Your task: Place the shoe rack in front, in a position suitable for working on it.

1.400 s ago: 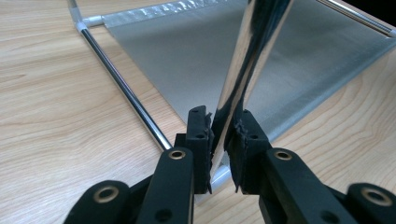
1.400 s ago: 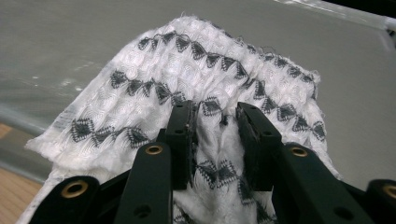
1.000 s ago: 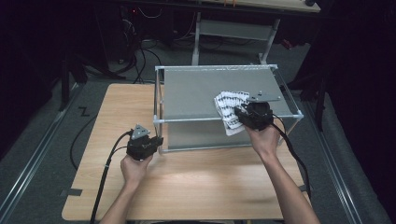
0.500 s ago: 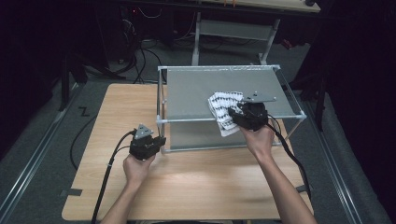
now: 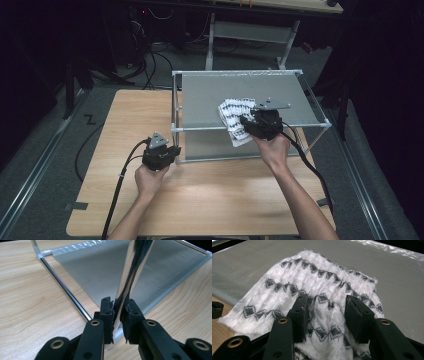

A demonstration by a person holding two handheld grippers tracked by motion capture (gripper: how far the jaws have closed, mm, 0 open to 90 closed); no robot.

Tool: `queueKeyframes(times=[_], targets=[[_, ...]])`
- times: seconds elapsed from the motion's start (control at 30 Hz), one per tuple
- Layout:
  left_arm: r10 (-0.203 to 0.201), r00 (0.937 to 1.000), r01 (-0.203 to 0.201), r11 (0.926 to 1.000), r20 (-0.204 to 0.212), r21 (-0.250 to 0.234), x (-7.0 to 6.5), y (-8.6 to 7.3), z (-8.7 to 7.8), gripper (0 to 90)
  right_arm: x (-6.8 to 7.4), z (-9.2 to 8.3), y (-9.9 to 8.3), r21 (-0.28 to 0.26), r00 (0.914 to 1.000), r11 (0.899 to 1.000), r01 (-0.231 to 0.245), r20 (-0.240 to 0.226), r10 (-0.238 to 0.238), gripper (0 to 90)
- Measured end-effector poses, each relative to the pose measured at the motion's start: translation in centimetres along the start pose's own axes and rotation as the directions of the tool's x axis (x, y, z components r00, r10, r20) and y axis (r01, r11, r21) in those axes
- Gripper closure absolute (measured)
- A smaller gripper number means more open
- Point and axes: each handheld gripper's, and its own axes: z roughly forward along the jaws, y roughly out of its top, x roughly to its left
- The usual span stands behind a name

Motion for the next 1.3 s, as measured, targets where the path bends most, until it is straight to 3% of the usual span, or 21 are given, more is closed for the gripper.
queueKeyframes(times=[0.33,1.1,1.3], targets=[[0.003,1.0,-0.003,0.9999,0.009,0.01,-0.3,0.2,0.2,79.2,0.9,0.4,0.5,0.007,0.9995,1.0,0.02,-0.024,-0.02,55.3],[0.022,0.9997,-0.022,0.9997,0.01,0.008,-0.6,0.3,0.5,79.7,4.4,1.8,2.2,0.01,0.9942,0.997,0.074,-0.079,-0.073,55.0],[0.029,0.9994,-0.029,0.9995,0.018,0.009,-0.5,0.3,0.4,79.7,4.7,1.9,2.2,0.007,0.9935,0.997,0.082,-0.08,-0.081,53.9]])
